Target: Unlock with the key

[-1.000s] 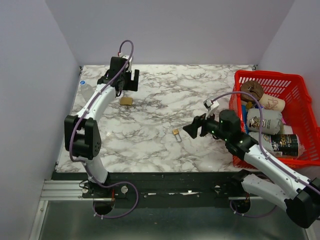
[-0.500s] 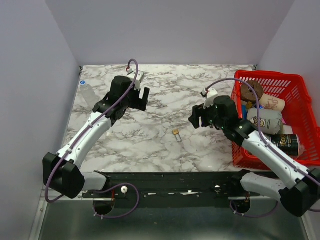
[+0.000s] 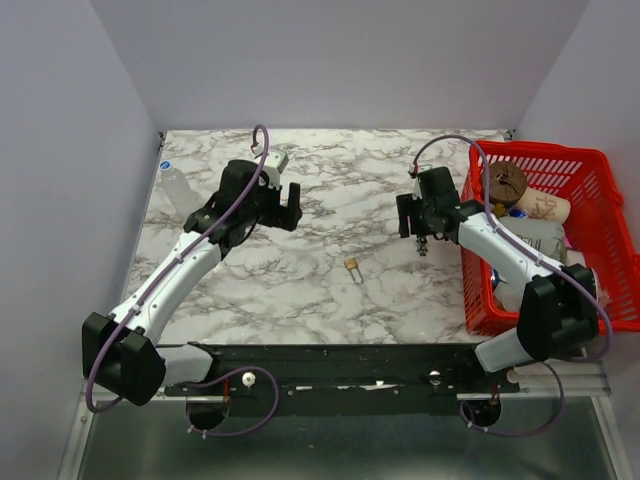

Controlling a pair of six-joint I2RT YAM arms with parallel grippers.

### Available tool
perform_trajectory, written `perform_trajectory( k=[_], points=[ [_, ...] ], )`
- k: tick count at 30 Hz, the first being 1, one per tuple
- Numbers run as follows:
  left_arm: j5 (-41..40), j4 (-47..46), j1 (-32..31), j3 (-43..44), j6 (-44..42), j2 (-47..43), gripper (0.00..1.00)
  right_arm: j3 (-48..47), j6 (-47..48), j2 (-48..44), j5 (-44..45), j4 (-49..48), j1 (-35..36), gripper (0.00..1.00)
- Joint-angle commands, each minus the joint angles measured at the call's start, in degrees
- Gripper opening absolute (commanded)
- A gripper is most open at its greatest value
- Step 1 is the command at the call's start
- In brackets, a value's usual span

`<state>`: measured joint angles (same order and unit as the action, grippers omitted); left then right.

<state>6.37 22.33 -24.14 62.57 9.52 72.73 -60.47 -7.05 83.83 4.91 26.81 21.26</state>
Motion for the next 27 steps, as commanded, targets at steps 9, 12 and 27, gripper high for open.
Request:
perform_trajectory(
  k=[9,12,27],
  points=[
    [3.2,-1.4,-1.3,-0.5,2.1,-2.2,0.99,-1.4,2.0,11.4,3.4,1.1,-6.1,0.68],
    [3.7,-1.1,-1.5,-0.3,2.1,-1.4,0.99,-1.7,2.2,14.6,2.0,0.5,-6.1,0.67],
    [3.6,-0.2,-2.4,0.1,1.6,-0.2,0.99,-2.8,1.7,18.4,3.4,-0.9,-6.4,0.53]
  ],
)
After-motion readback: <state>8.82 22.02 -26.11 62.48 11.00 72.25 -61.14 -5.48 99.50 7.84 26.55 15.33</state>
